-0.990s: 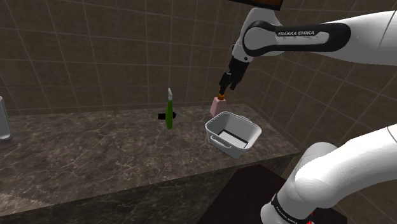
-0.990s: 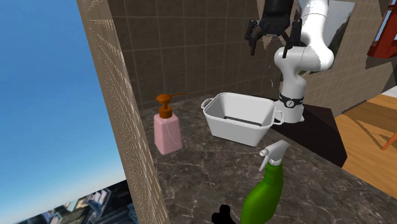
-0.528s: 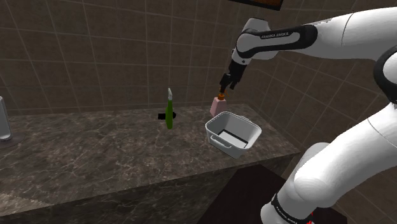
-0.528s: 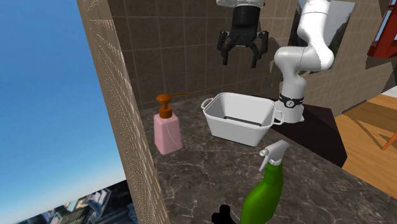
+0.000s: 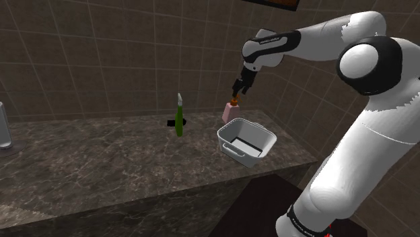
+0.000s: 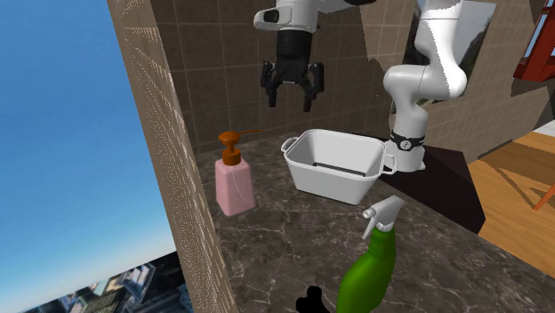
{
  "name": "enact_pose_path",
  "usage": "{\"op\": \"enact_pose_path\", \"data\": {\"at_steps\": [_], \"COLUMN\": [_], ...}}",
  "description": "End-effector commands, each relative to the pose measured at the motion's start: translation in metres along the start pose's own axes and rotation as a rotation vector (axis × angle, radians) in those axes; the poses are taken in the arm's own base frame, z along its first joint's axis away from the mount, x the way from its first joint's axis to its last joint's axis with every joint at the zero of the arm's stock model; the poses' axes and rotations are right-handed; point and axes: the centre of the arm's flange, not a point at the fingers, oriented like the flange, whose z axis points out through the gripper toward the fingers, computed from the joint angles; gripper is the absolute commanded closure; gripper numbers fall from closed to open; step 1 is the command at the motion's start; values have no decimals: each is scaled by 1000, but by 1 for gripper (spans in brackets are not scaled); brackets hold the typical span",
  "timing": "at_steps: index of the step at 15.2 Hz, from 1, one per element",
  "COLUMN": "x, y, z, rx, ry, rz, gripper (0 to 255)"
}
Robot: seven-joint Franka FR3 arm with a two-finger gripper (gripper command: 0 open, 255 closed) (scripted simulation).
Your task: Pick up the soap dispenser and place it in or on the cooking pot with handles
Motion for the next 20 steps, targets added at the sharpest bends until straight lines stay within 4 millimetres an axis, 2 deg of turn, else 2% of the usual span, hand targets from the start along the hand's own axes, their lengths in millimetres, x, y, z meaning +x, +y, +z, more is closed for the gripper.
{"op": "enact_pose_path", "data": {"at_steps": [1,10,17,20], "x": [9,56,56,56], "y": [21,117,116,116], "z": [10,59,96,99], "rx": [3,19,19,19], "ry": [2,7,7,7], "rz": [5,32,32,32], "gripper": [0,0,0,0]}}
